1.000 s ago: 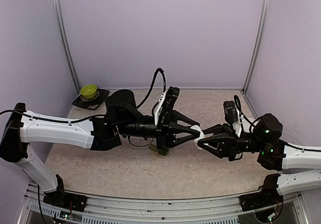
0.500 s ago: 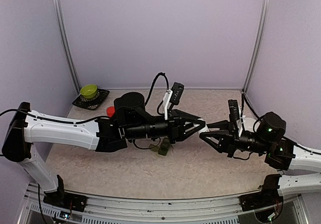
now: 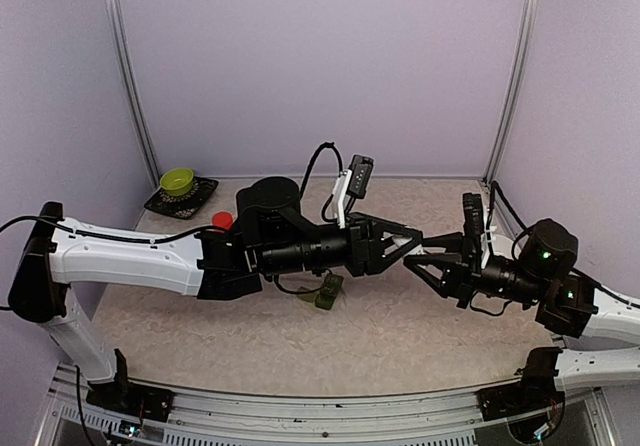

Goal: Sort the pills into containers
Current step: Unscrew the lid of the pill bottle from the pill bottle.

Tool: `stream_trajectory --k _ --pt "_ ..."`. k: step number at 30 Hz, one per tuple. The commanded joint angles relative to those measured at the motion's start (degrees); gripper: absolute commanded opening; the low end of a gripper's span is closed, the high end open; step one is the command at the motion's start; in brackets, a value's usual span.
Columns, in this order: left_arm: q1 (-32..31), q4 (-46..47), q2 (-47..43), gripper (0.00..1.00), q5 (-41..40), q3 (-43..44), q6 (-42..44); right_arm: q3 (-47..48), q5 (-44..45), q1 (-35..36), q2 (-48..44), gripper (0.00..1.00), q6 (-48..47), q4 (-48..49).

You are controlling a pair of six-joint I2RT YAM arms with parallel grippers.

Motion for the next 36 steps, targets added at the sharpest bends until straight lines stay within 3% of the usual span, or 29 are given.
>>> stream_trajectory --k 1,3,13,19,24,36 --pt "-1.9 -1.7 -0.6 0.57 4.0 1.4 1.6 0.7 1.3 -0.2 -1.3 0.00 0.8 1.9" --pt "-1.9 -1.7 -1.1 0.65 4.0 1.3 2.9 0.6 0.5 -0.2 -1.6 0.00 1.3 2.0" --pt "-1.3 -2.3 -2.7 0.81 4.7 0.5 6.8 0.0 -4.0 -0.2 -2.3 0.00 3.8 4.6" --pt "-0.5 -2.0 -6.1 0.99 7.8 -1.0 12.2 -1.1 -8.8 -0.2 -1.6 0.00 5.6 6.7" --pt "0.6 -3.4 -6.8 0.99 15.9 -0.7 20.1 -1.8 -15.1 -0.3 0.7 0.00 8.9 11.3" --pt "6.4 -1.5 -7.1 0.95 34.8 -3.1 27.7 -2.8 -23.9 -0.3 5.4 0.00 17.1 21.7"
